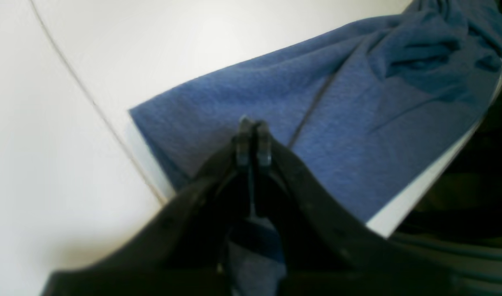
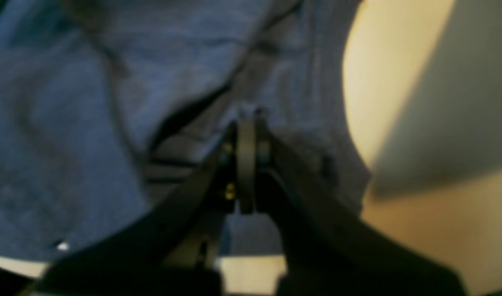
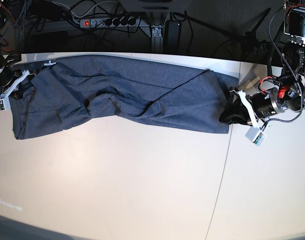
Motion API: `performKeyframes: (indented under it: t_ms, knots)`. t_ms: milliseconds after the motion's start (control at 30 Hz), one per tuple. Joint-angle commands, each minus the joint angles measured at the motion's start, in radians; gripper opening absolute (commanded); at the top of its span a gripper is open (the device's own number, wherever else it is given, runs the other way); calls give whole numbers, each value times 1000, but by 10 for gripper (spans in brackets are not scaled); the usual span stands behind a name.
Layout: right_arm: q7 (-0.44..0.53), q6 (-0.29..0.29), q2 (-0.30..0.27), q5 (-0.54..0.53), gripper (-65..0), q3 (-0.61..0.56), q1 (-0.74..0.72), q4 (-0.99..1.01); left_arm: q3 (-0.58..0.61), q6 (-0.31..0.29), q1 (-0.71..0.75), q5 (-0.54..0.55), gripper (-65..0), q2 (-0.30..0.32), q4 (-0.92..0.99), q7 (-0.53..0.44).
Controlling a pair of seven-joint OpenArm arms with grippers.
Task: Fold the T-shirt properly
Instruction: 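Pull the hem end with the left gripper to stretch the strip taut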
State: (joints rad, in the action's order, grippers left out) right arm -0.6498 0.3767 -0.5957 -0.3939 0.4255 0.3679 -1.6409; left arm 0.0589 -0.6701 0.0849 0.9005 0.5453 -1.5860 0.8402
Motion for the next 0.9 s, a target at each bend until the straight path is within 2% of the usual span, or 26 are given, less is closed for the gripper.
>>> performKeyframes:
  t_ms: [0,200,467,600,867]
  knots:
    - [20,23,-24,-12,-650,12,-21,6,-5,-28,-15,5,-650,5,-12,-26]
    - [10,58,-24,-51,-650,11,-71,116,6,-28,-16,-22,-650,-42,53,-29]
    - [10,58,-25,-59,-650,11,-77,189,8,-28,-16,-31,-650,-71,164,-32]
    - [13,58,-25,-31,-650,11,-77,204,7,-28,-20,-92,-650,-71,259,-83]
    - [18,58,-59,-6,-650,12,-77,249,7,-28,-23,-120,-650,-62,299,-73]
